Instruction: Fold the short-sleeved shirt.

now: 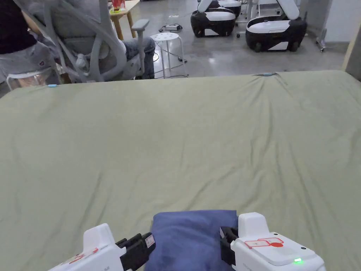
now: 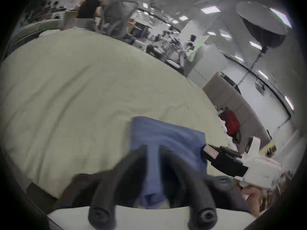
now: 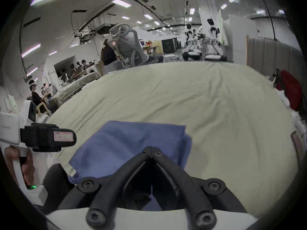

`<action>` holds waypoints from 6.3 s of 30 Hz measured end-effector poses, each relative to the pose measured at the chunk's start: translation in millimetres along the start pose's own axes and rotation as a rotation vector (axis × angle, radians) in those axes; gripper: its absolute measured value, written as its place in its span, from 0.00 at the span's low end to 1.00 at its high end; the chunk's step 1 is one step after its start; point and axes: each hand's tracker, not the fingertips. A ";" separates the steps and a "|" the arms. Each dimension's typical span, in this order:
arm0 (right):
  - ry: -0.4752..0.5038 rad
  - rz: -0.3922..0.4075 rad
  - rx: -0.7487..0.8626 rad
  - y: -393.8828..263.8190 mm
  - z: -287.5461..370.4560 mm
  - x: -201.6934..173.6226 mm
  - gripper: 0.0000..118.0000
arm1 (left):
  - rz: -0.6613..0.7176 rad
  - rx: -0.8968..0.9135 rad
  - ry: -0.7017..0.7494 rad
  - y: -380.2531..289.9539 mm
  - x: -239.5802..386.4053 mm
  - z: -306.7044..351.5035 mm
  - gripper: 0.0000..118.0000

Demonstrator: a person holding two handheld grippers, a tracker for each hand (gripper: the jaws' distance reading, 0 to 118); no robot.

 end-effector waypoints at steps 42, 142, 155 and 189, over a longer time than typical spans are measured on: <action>0.041 0.291 0.051 46.6 -72.9 -205.1 0.00 | 0.169 -0.054 -0.058 123.4 -227.5 53.3 0.24; -0.308 0.209 0.579 133.6 147.5 -10.0 1.00 | -0.626 0.723 0.233 85.2 153.8 86.9 1.00; -0.289 0.174 0.549 137.0 145.5 -21.2 1.00 | -0.625 0.727 0.231 85.3 146.8 90.9 1.00; -0.357 0.140 0.557 132.2 155.4 -35.6 1.00 | -0.615 0.725 0.230 81.9 142.3 90.1 1.00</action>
